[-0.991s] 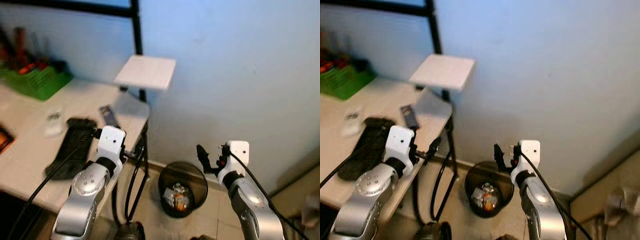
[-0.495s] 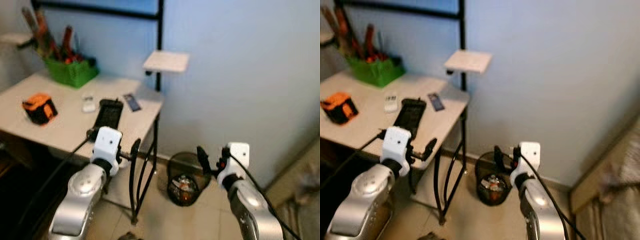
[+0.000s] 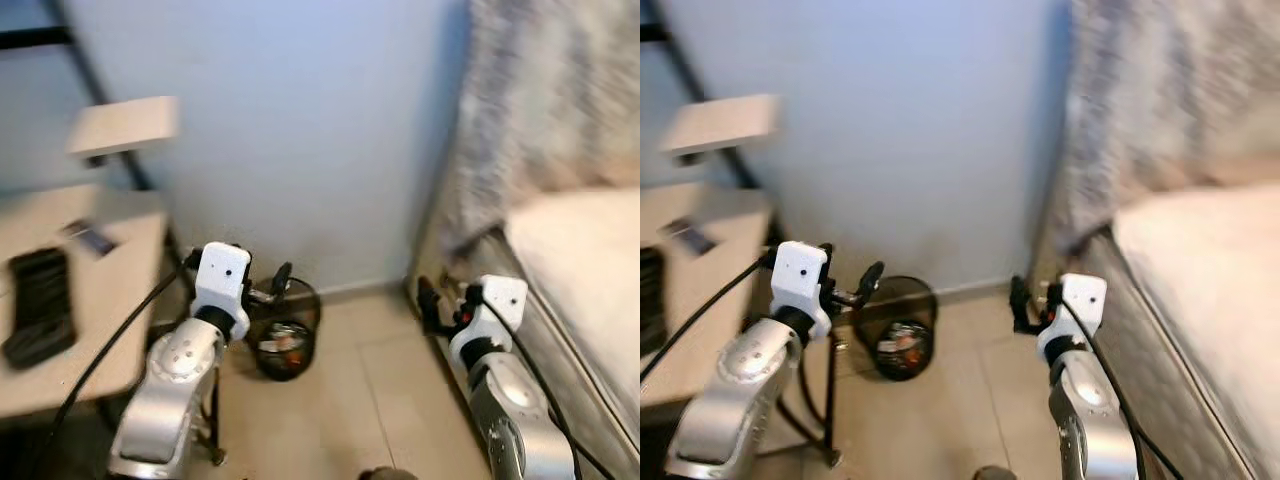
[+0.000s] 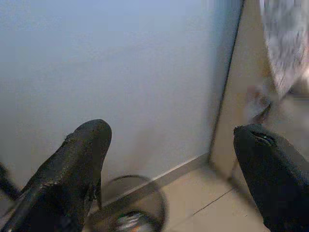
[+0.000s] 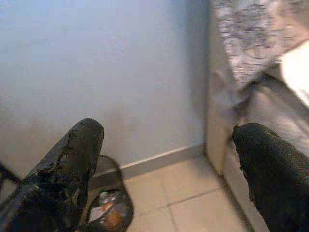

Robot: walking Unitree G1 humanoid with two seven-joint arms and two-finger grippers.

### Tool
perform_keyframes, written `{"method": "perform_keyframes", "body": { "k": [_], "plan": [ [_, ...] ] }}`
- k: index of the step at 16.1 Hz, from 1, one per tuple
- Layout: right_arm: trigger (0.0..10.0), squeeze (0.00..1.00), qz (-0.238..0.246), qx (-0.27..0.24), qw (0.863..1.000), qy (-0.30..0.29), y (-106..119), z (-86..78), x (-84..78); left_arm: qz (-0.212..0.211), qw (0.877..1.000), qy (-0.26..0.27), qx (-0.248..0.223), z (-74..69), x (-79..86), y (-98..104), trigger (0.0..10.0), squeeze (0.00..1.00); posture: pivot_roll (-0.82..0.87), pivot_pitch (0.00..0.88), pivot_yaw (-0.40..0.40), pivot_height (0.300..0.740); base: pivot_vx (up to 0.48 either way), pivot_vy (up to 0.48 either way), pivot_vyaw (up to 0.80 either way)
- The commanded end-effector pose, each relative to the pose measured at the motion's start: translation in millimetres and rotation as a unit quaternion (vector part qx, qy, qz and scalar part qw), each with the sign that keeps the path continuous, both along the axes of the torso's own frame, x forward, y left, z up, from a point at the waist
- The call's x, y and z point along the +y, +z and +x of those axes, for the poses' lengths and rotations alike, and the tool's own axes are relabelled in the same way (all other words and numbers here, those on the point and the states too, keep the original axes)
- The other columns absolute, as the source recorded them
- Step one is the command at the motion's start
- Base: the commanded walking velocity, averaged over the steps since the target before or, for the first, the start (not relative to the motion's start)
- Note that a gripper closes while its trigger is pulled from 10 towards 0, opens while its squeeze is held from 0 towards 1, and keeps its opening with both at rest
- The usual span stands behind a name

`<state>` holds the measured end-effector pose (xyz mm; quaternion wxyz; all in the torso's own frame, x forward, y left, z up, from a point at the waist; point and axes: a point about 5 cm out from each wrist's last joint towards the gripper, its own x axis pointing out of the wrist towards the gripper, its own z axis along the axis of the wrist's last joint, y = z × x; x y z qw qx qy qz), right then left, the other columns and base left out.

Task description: Clean up the room

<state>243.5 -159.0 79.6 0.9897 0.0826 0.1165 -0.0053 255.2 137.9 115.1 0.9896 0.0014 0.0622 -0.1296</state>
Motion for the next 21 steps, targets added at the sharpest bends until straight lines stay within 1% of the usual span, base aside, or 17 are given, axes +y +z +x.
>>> {"method": "perform_keyframes", "body": {
  "k": [1, 2, 3, 4, 5, 6, 8, 10, 12, 13, 14, 15, 16, 17, 18, 19, 21],
  "plan": [
    [10.0, 0.0, 0.002, -0.008, 1.0, -0.004, 4, 1.5, 1.5, -0.032, 0.999, 0.036, -0.017, -0.5, 10.1, 2, 10.0, 0.0, -0.04, 0.0, 0.055, 0.74, 0.0, 0.0, -0.79],
    [10.0, 0.0, -0.014, -0.01, 1.0, 0.002, 5, -1.8, 4.6, -0.066, 0.994, 0.082, -0.019, -7.6, 19.1, 0, 10.0, 0.0, -0.05, 0.0, 0.058, 0.74, 0.0, 0.0, -0.79],
    [10.0, 0.0, -0.016, -0.014, 1.0, 0.0, 6, -2.1, 4.4, -0.063, 0.995, 0.078, -0.014, -10.5, 20.1, -1, 10.0, 0.0, -0.05, 0.0, 0.058, 0.74, 0.0, 0.0, -0.8],
    [10.0, 0.0, -0.01, -0.008, 1.0, -0.015, 5, -3.1, 1.2, -0.046, 0.996, 0.072, -0.013, -12.9, 18.8, -2, 10.0, 0.0, -0.04, 0.0, 0.053, 0.74, 0.0, 0.0, -0.79],
    [10.0, 0.0, 0.008, -0.005, 1.0, -0.019, 5, -5.2, -3.5, -0.013, 0.998, 0.059, -0.004, -15.5, 16.2, -5, 10.0, 0.0, -0.04, 0.0, 0.047, 0.74, 0.0, 0.0, -0.78],
    [10.0, 0.0, 0.01, -0.018, 0.999, -0.028, 10, -5.2, -7.4, 0.004, 1.0, 0.016, 0.004, -15.0, 13.3, -5, 10.0, 0.0, -0.05, 0.0, 0.047, 0.74, 0.0, 0.0, -0.79],
    [10.0, 0.0, 0.006, -0.036, 0.998, -0.044, 19, -5.0, -16.5, -0.01, 1.0, -0.013, 0.007, -10.0, 6.8, -1, 10.0, 0.0, -0.09, 0.0, 0.062, 0.74, 0.0, 0.0, -0.78],
    [10.0, 0.0, -0.008, -0.033, 0.999, -0.038, 16, -6.9, -15.0, -0.004, 1.0, -0.024, 0.01, -2.6, 12.3, -1, 10.0, 0.0, -0.09, 0.0, 0.08, 0.74, 0.0, 0.0, -0.78],
    [10.0, 0.0, -0.027, -0.026, 0.999, -0.04, 12, -9.5, -18.2, 0.021, 1.0, -0.016, 0.011, -3.8, 16.2, -2, 10.0, 0.0, -0.07, 0.0, 0.066, 0.74, 0.0, 0.0, -0.78],
    [10.0, 0.0, -0.024, -0.024, 0.998, -0.043, 12, -10.3, -18.7, 0.029, 0.999, -0.007, 0.01, -4.3, 19.4, -2, 10.0, 0.0, -0.07, 0.0, 0.066, 0.74, 0.0, 0.0, -0.78],
    [10.0, 0.0, -0.017, -0.01, 0.999, -0.047, 8, -15.2, -19.3, 0.019, 0.999, 0.025, 0.009, -7.4, 28.7, -4, 10.0, 0.0, -0.07, 0.0, 0.036, 0.74, 0.0, 0.0, -0.78],
    [10.0, 0.0, -0.026, 0.0, 0.999, -0.046, 5, -18.6, -21.4, 0.023, 0.999, 0.049, 0.006, -8.1, 33.8, -5, 10.0, 0.0, -0.08, 0.0, 0.059, 0.74, 0.0, 0.0, -0.78],
    [10.0, 0.0, -0.03, 0.0, 0.999, -0.044, 5, -18.9, -22.1, 0.027, 0.998, 0.052, 0.005, -7.6, 34.3, -5, 10.0, 0.0, -0.08, 0.0, 0.059, 0.74, 0.0, 0.0, -0.78],
    [10.0, 0.0, -0.032, -0.003, 0.999, -0.033, 8, -17.9, -26.0, 0.025, 0.999, 0.035, 0.005, -5.5, 27.5, -3, 10.0, 0.0, -0.08, 0.0, 0.062, 0.74, 0.0, 0.0, -0.78],
    [10.0, 0.0, -0.038, -0.004, 0.999, -0.023, 8, -14.6, -29.5, 0.034, 0.999, 0.005, 0.012, -8.3, 22.6, -5, 10.0, 0.0, -0.07, 0.0, 0.059, 0.74, 0.0, 0.0, -0.78],
    [10.0, 0.0, -0.041, -0.004, 0.999, -0.019, 8, -13.3, -30.1, 0.04, 0.999, 0.0, 0.015, -10.3, 23.2, -7, 10.0, 0.0, -0.07, 0.0, 0.059, 0.74, 0.0, 0.0, -0.78],
    [10.0, 0.0, -0.04, -0.01, 0.999, -0.015, 11, -11.5, -30.1, 0.028, 0.999, 0.029, 0.026, -15.3, 33.5, -9, 10.0, 0.0, -0.08, 0.0, 0.047, 0.74, 0.0, 0.0, -0.78]
  ]
}}
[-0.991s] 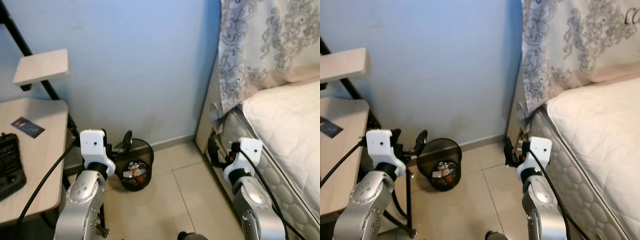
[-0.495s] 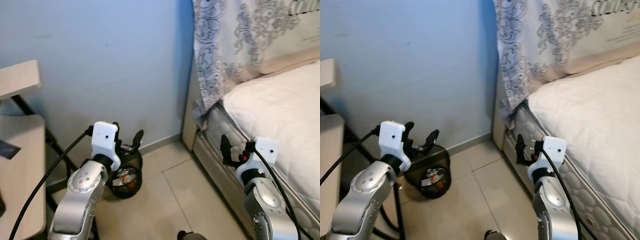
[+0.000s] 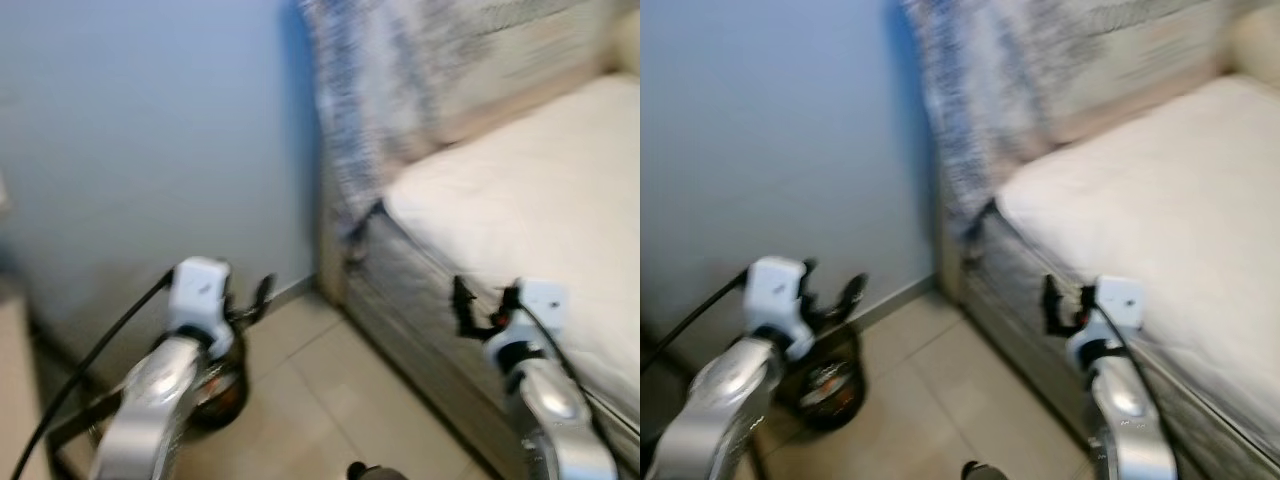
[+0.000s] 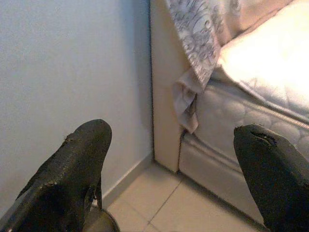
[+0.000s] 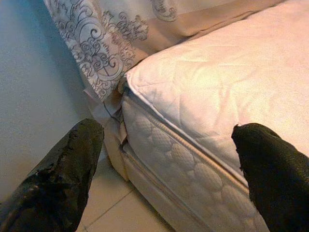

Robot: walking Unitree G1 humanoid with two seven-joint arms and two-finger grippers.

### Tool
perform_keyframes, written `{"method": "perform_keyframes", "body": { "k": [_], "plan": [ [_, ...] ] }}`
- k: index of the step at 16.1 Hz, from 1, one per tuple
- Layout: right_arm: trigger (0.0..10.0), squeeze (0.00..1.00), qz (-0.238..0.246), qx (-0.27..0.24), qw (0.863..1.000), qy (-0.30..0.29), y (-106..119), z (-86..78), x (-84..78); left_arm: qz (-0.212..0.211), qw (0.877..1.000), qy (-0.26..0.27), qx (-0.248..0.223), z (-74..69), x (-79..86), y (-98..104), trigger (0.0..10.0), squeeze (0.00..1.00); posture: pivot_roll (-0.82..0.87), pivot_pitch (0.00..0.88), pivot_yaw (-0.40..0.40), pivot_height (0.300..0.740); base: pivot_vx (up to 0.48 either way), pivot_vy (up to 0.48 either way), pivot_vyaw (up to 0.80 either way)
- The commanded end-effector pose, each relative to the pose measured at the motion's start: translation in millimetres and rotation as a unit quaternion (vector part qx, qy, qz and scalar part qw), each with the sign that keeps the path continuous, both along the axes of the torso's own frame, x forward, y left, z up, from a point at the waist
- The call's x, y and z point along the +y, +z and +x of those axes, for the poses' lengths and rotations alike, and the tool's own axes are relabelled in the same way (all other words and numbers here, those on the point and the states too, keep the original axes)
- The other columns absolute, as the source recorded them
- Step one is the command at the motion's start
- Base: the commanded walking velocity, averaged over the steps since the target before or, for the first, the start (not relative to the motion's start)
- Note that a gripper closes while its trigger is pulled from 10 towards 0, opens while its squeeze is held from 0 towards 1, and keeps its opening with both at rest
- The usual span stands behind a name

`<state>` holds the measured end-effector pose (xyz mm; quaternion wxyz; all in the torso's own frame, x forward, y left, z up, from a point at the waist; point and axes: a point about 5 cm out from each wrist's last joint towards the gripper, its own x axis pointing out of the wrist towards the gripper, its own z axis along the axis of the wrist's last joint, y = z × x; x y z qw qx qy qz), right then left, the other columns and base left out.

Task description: Clean up the room

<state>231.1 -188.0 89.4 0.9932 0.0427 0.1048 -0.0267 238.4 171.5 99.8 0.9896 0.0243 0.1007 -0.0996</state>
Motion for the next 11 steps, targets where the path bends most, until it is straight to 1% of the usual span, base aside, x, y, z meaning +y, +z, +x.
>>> {"method": "perform_keyframes", "body": {
  "k": [1, 3, 4, 6, 8, 10, 11],
  "plan": [
    [10.0, 0.0, 0.001, -0.003, 1.0, 0.005, 3, 1.7, 2.0, -0.007, 1.0, 0.01, -0.009, -0.1, 4.8, 5, 10.0, 0.0, -0.08, 0.0, 0.042, 0.74, 0.0, 0.0, -0.78],
    [10.0, 0.0, 0.0, -0.001, 1.0, 0.006, 1, 0.5, 5.4, 0.009, 1.0, 0.02, -0.019, 2.2, 6.9, 6, 10.0, 0.0, -0.08, 0.0, 0.019, 0.74, 0.0, 0.0, -0.78],
    [10.0, 0.0, 0.001, 0.003, 1.0, 0.008, -2, -0.2, 8.5, 0.015, 0.999, 0.02, -0.024, 5.0, 6.5, 8, 10.0, 0.0, -0.08, 0.0, 0.021, 0.74, 0.0, 0.0, -0.78],
    [10.0, 0.0, 0.002, 0.005, 1.0, -0.003, -5, -0.6, 10.3, 0.015, 0.999, 0.009, -0.031, 9.2, 2.3, 9, 10.0, 0.0, -0.07, 0.0, 0.012, 0.74, 0.0, 0.0, -0.78],
    [10.0, 0.0, -0.004, 0.007, 1.0, -0.025, -8, -3.2, 5.8, 0.009, 0.999, -0.002, -0.046, 11.2, -0.3, 15, 10.0, 0.0, -0.07, 0.0, 0.013, 0.74, 0.0, 0.0, -0.78],
    [10.0, 0.0, -0.016, 0.01, 0.999, -0.045, -10, -5.1, 0.7, 0.012, 0.999, -0.012, -0.046, 11.4, -1.7, 15, 10.0, 0.0, -0.07, 0.0, 0.011, 0.74, 0.0, 0.0, -0.77],
    [10.0, 0.0, -0.015, 0.011, 0.998, -0.057, -11, -7.2, -3.0, 0.014, 0.999, -0.017, -0.047, 11.0, -3.1, 14, 10.0, 0.0, -0.06, 0.0, 0.007, 0.74, 0.266, 0.0, -0.76]
  ]
}}
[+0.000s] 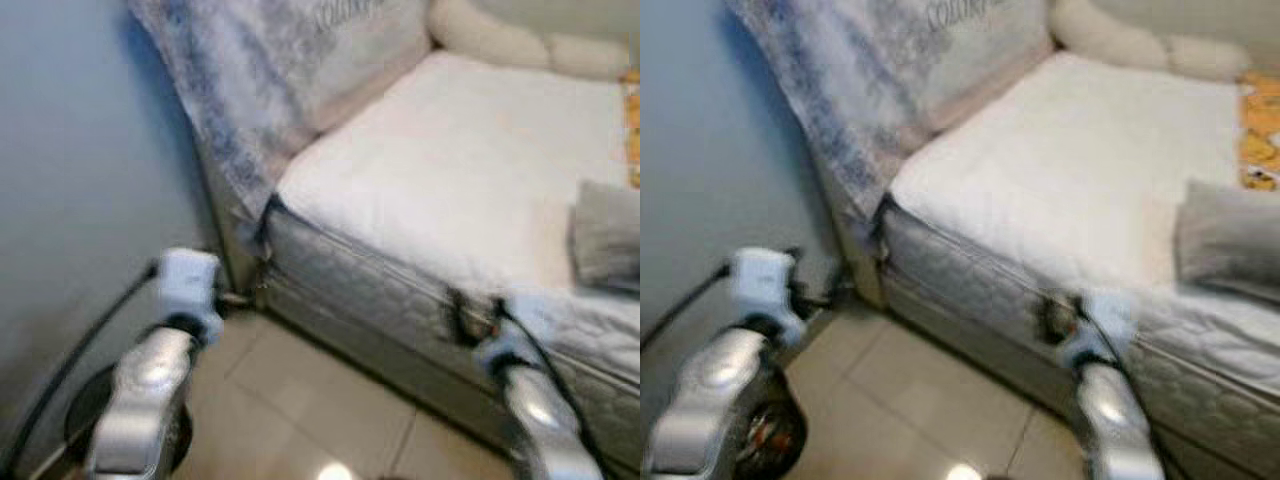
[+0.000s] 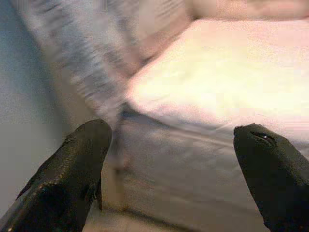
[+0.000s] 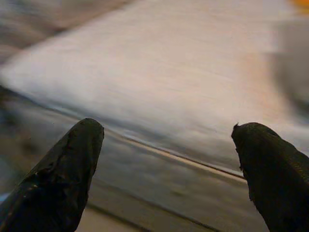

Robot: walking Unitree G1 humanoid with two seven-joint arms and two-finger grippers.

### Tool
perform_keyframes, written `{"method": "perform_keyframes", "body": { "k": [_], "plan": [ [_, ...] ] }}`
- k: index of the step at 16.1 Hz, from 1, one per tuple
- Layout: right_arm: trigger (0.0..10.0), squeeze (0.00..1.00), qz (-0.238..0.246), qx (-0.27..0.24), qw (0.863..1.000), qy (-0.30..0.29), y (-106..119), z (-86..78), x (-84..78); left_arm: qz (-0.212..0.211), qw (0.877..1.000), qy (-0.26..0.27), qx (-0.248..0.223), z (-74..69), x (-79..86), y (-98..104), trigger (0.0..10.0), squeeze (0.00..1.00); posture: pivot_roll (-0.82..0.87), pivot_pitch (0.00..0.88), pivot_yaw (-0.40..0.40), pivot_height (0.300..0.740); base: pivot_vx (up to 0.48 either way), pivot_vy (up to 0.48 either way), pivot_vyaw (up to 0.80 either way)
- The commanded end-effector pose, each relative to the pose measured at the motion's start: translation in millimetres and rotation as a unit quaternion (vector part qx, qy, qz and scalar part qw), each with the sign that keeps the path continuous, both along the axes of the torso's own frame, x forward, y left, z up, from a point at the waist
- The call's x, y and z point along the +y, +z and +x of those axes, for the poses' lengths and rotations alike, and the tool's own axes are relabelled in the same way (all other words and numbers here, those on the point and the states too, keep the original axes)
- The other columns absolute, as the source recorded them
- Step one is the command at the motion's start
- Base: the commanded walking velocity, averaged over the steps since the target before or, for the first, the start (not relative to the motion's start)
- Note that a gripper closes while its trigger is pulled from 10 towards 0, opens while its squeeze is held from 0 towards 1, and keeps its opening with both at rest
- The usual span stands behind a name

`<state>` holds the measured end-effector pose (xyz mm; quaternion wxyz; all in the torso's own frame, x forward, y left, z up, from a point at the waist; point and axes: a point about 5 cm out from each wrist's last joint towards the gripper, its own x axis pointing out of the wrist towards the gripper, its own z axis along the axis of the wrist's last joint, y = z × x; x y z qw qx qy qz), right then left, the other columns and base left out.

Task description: Clean up the room

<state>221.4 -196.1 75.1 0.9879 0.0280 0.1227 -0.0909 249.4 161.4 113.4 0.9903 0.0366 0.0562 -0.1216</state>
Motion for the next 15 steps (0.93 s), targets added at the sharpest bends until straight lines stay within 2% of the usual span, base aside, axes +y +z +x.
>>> {"method": "perform_keyframes", "body": {
  "k": [1, 15],
  "plan": [
    [10.0, 0.0, 0.006, -0.011, 1.0, 0.0, 3.0, 2.1, 4.4, 0.009, 1.0, 0.006, -0.003, 0.2, 6.8, 1.3, 10.0, 0.0, -0.06, 0.0, 0.004, 0.74, 0.274, 0.0, -0.76],
    [10.0, 0.0, 0.01, -0.021, 1.0, -0.017, 1.1, 2.8, 7.2, 0.003, 1.0, 0.004, -0.009, -0.6, 4.7, 2.4, 10.0, 0.0, -0.03, 0.0, -0.01, 0.74, 0.337, 0.0, -0.75]
  ]
}}
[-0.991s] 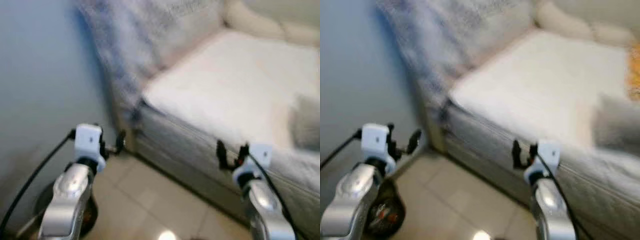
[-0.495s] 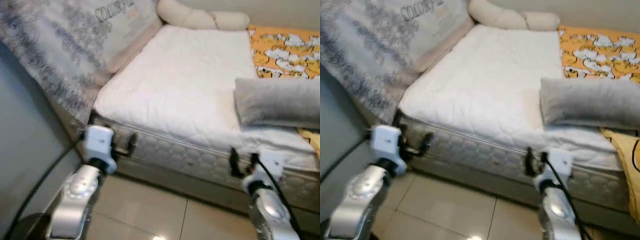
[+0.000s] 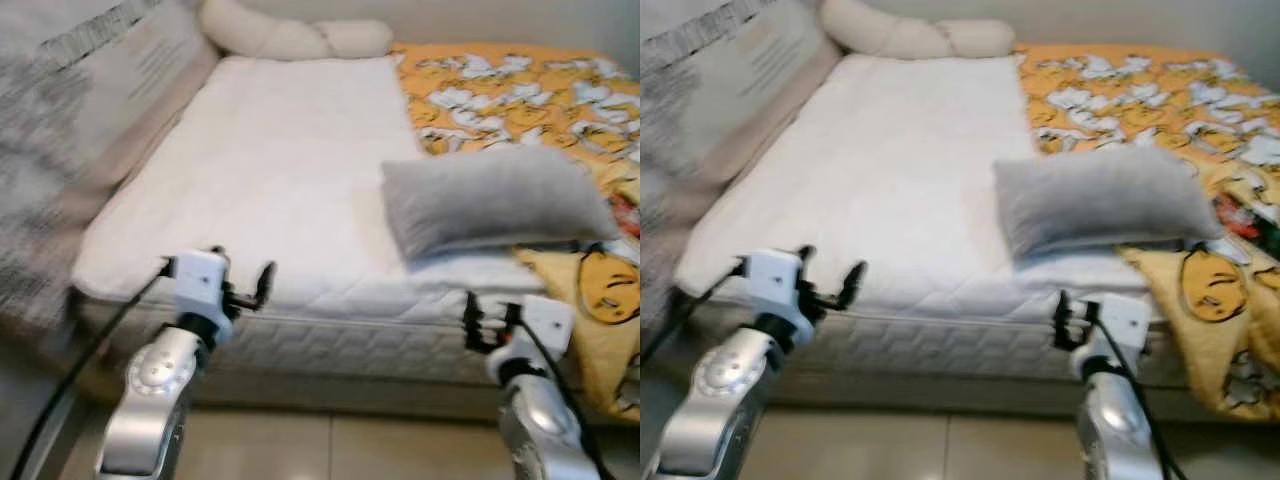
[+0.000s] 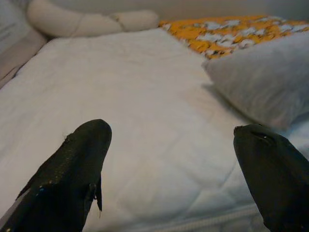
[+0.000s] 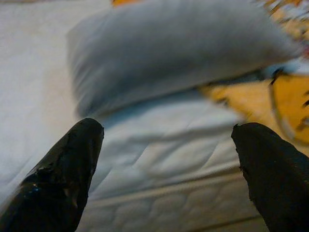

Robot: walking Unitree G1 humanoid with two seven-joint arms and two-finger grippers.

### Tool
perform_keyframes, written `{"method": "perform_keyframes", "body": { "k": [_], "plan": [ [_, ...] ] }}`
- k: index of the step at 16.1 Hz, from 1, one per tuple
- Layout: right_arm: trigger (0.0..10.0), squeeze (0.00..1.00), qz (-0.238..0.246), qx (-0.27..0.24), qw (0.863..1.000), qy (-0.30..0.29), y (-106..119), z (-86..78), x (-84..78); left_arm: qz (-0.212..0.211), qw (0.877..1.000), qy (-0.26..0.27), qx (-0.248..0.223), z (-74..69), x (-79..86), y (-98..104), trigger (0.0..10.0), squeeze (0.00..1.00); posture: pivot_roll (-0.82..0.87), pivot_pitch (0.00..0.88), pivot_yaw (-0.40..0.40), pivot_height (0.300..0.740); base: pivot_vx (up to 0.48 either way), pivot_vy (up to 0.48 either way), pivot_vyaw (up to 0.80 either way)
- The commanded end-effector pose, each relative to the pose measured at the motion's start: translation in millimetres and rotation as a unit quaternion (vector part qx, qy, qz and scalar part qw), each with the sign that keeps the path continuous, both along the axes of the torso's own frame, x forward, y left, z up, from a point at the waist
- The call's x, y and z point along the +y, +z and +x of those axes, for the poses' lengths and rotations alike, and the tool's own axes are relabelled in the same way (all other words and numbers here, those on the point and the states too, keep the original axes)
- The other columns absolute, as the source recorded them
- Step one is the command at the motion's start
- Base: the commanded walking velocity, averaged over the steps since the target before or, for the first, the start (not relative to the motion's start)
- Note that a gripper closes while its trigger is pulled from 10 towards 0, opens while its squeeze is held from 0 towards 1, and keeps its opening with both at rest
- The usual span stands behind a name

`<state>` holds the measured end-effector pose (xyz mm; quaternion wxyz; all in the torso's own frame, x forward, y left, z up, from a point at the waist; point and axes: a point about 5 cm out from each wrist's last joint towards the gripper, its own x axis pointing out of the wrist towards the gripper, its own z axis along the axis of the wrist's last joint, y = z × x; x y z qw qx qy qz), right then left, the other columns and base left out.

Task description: Clean up the room

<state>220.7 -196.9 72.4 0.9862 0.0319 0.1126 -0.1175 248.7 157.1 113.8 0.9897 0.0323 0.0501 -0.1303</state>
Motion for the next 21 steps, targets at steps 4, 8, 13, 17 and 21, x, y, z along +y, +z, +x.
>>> {"method": "perform_keyframes", "body": {
  "k": [4, 8, 13, 17, 21],
  "plan": [
    [10.0, 0.0, -0.004, -0.029, 0.999, 0.02, 9, 7.6, 5.3, 0.007, 1.0, 0.013, -0.003, -0.6, 8.0, 0, 10.0, 0.0, -0.04, 0.0, -0.019, 0.74, 0.371, 0.0, -0.46],
    [10.0, 0.0, -0.035, -0.029, 0.999, 0.022, 13, 12.3, 3.1, 0.004, 1.0, 0.015, -0.004, 0.5, 7.4, -1, 10.0, 0.0, -0.05, 0.0, -0.023, 0.74, 0.371, 0.0, 0.0],
    [10.0, 0.0, -0.071, -0.042, 0.995, 0.059, 23, 22.7, 4.1, 0.007, 1.0, 0.025, -0.002, 0.0, 11.4, -2, 10.0, 0.0, -0.05, 0.0, -0.008, 0.74, 0.37, 0.0, 0.0],
    [10.0, 0.0, -0.07, -0.043, 0.994, 0.075, 21, 18.9, 5.6, 0.005, 0.999, 0.036, -0.001, -1.2, 16.0, -2, 10.0, 0.0, -0.05, 0.0, -0.005, 0.74, 0.365, 0.0, 0.57],
    [10.0, 0.0, -0.049, -0.039, 0.995, 0.073, 19, 18.6, 5.2, 0.0, 0.999, 0.042, 0.001, -1.8, 14.9, -2, 10.0, 0.0, -0.06, 0.0, -0.003, 0.74, 0.0, 0.0, 0.0]
  ]
}}
